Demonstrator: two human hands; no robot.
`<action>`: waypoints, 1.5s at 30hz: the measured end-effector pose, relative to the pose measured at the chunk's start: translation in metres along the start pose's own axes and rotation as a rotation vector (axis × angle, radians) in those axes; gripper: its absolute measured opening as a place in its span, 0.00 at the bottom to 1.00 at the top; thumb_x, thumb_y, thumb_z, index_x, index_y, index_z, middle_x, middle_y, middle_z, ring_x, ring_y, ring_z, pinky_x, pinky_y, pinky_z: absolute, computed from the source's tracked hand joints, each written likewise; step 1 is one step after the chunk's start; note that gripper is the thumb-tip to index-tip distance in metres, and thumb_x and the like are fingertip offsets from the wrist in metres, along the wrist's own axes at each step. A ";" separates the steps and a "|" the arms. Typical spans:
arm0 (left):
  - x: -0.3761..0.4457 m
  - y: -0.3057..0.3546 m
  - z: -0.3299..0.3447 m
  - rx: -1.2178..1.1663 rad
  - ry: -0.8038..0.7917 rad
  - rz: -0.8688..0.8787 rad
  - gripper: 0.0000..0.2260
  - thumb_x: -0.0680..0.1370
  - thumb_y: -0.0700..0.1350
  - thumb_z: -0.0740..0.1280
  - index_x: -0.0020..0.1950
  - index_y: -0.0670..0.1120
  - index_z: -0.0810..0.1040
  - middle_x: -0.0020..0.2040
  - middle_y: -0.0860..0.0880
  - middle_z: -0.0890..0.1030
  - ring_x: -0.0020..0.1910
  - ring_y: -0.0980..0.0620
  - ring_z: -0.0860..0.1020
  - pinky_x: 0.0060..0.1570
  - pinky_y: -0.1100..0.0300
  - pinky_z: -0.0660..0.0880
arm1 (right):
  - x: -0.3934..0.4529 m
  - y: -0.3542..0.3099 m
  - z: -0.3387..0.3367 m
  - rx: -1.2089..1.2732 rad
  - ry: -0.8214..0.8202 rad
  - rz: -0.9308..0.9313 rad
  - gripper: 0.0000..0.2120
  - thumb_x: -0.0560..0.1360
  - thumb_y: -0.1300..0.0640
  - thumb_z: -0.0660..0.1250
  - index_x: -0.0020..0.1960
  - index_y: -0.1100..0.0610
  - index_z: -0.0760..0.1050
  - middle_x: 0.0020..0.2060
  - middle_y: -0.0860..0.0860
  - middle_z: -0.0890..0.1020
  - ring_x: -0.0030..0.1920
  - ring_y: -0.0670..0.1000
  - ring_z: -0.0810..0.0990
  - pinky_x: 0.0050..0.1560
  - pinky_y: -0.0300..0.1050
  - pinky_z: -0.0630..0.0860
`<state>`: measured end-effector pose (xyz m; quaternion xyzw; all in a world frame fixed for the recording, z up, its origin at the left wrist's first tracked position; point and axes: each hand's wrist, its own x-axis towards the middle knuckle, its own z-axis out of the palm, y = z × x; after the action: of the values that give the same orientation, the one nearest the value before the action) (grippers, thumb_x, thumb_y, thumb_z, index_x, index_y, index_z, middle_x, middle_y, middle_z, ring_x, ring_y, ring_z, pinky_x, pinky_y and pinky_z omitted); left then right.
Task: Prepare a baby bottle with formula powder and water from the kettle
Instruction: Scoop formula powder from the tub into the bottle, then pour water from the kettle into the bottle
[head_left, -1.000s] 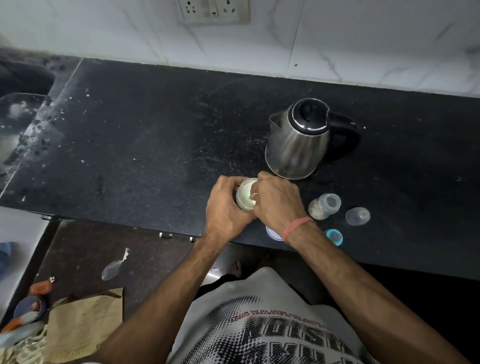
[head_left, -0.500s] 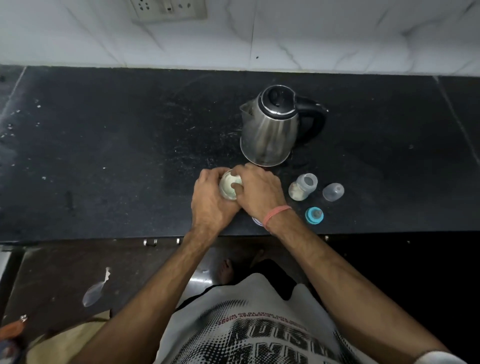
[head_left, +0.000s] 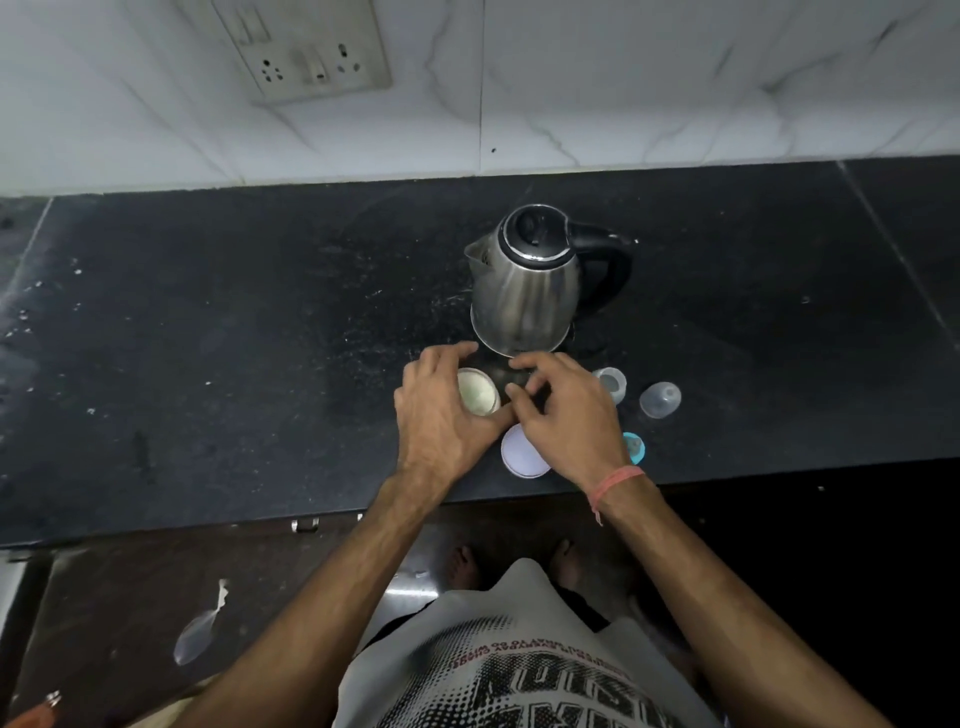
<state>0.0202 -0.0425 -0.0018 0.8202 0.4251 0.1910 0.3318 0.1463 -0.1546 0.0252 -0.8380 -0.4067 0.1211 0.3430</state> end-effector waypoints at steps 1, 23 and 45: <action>0.002 0.004 0.001 0.013 0.006 0.019 0.40 0.67 0.72 0.74 0.76 0.54 0.80 0.71 0.54 0.80 0.71 0.46 0.76 0.68 0.44 0.75 | 0.003 0.003 -0.005 0.004 0.018 0.008 0.13 0.80 0.51 0.75 0.64 0.47 0.84 0.44 0.42 0.79 0.40 0.40 0.77 0.50 0.50 0.81; 0.013 0.101 0.108 0.166 -0.384 0.154 0.31 0.77 0.54 0.83 0.78 0.56 0.78 0.73 0.53 0.78 0.73 0.47 0.76 0.70 0.46 0.79 | 0.155 0.056 -0.091 0.181 -0.027 0.081 0.19 0.83 0.36 0.69 0.67 0.46 0.82 0.62 0.43 0.84 0.65 0.46 0.81 0.72 0.52 0.78; 0.034 0.063 0.063 -0.048 -0.016 -0.116 0.19 0.74 0.48 0.84 0.64 0.53 0.86 0.60 0.54 0.87 0.59 0.53 0.84 0.57 0.63 0.76 | 0.200 0.088 -0.088 0.449 0.237 0.333 0.39 0.71 0.29 0.76 0.28 0.63 0.69 0.22 0.50 0.67 0.28 0.56 0.69 0.44 0.67 0.84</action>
<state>0.1127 -0.0651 -0.0002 0.7875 0.4644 0.1753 0.3653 0.3694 -0.0820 0.0460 -0.8048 -0.1839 0.1638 0.5400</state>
